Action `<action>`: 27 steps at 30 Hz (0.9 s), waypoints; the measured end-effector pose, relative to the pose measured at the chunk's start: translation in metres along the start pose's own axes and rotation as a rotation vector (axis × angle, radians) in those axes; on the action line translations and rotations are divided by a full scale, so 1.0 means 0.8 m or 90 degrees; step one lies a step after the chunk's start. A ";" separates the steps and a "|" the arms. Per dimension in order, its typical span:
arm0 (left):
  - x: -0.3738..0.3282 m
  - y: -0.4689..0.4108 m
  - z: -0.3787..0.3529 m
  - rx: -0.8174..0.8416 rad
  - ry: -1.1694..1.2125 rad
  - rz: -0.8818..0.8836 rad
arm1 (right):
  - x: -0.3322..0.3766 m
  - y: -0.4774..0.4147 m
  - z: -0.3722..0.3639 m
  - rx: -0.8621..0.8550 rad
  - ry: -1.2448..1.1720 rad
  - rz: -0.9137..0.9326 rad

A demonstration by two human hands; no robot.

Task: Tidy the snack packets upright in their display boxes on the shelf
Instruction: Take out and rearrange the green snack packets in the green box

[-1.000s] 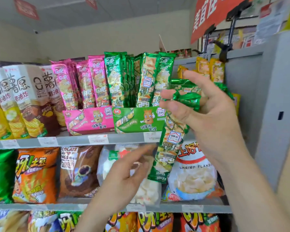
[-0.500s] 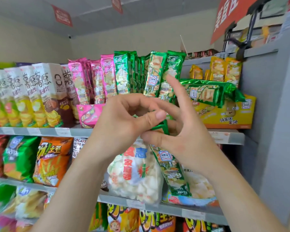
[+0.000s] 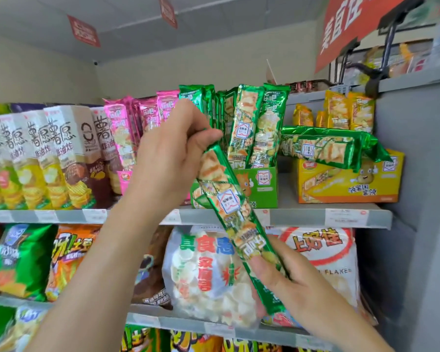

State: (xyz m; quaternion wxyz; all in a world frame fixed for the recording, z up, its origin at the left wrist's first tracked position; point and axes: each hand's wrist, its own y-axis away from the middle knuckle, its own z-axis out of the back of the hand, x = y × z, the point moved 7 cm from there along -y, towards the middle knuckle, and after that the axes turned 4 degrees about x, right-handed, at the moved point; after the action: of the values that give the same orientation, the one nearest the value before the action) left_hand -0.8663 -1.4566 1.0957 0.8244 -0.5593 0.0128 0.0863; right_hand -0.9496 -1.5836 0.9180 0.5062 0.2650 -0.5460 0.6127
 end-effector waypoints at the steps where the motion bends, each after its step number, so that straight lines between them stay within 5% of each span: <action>1: 0.009 -0.007 0.005 -0.014 0.029 0.012 | -0.008 0.003 -0.001 -0.007 -0.019 -0.020; 14: 0.058 -0.027 0.002 -0.108 0.297 0.118 | -0.001 0.007 0.014 -0.187 -0.093 0.002; 22: 0.054 -0.032 -0.001 0.004 0.528 0.073 | 0.029 0.013 0.033 -0.253 -0.244 0.103; 27: 0.063 -0.001 0.006 0.096 0.489 0.080 | 0.099 0.022 0.084 -0.448 -0.185 0.279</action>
State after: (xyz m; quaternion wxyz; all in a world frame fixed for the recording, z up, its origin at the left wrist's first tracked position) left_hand -0.8170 -1.4463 1.0921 0.7913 -0.4869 0.3609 -0.0803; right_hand -1.0087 -1.6181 0.9983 0.3420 0.0376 -0.8303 0.4385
